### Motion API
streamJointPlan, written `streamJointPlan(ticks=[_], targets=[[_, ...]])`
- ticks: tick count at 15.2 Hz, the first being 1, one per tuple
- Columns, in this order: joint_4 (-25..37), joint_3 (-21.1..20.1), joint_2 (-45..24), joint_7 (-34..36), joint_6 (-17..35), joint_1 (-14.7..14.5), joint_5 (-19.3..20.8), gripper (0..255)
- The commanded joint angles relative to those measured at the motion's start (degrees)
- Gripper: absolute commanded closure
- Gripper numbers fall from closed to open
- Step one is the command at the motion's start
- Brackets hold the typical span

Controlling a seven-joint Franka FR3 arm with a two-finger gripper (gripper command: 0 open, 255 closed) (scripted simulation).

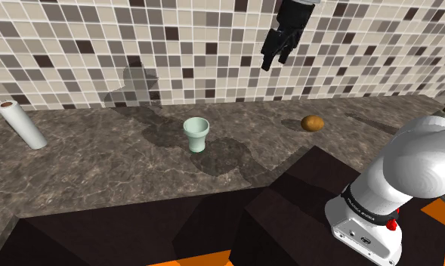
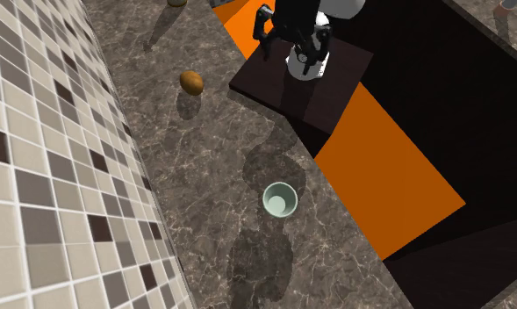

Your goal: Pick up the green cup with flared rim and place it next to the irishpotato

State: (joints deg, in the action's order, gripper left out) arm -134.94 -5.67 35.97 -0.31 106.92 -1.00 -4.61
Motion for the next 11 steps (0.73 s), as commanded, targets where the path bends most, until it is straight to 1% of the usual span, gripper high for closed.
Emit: streamJointPlan(ticks=[1, 6, 11], targets=[[-0.8, -0.3, -3.1, 0.4, 3.6, 0.1, -0.4, 0], [-0.7, -1.6, -12.2, 2.2, 11.7, 0.1, -1.4, 0], [1.2, -2.8, -22.4, 3.9, 19.1, 0.0, -1.9, 0]])
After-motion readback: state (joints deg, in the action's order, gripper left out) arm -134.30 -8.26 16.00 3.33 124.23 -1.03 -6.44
